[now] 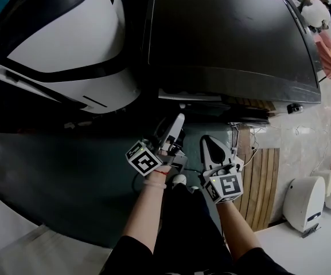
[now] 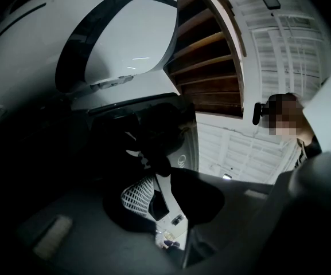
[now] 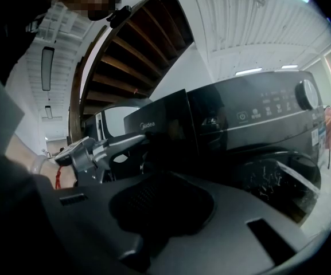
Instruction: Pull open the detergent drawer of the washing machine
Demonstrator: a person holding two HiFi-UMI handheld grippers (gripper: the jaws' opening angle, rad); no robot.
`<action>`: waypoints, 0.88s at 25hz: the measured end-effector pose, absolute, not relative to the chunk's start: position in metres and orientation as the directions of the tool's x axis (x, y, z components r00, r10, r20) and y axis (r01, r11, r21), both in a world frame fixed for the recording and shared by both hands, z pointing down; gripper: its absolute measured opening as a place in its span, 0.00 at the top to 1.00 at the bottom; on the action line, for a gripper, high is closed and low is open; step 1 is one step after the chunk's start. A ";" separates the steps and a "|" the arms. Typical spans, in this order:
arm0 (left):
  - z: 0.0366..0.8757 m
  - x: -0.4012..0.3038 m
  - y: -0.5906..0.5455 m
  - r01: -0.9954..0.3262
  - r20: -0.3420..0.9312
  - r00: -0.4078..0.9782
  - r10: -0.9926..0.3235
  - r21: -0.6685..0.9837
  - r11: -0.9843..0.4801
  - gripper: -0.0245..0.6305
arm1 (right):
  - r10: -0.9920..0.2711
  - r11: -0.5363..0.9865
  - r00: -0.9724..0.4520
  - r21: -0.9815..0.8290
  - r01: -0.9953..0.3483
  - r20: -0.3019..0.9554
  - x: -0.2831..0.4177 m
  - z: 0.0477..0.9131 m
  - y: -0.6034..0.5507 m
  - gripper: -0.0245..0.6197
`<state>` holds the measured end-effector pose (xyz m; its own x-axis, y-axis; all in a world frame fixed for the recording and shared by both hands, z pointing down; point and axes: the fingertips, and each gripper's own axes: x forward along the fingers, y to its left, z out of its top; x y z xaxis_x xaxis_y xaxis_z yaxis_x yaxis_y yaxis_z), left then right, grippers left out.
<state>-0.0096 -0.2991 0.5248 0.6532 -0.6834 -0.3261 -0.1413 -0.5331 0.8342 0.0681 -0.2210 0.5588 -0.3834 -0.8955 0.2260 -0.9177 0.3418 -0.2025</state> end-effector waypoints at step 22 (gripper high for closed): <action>0.525 -0.013 -0.261 -0.156 -0.301 0.653 -0.695 0.844 -0.512 0.81 | -0.884 0.362 -0.406 -0.208 -0.909 0.231 0.071 0.550 -0.188 0.93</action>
<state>-0.0130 -0.2605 0.5246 0.6532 -0.6948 -0.3009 -0.1561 -0.5125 0.8444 0.0710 -0.1884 0.5500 -0.4055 -0.8844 0.2310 -0.9085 0.3622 -0.2082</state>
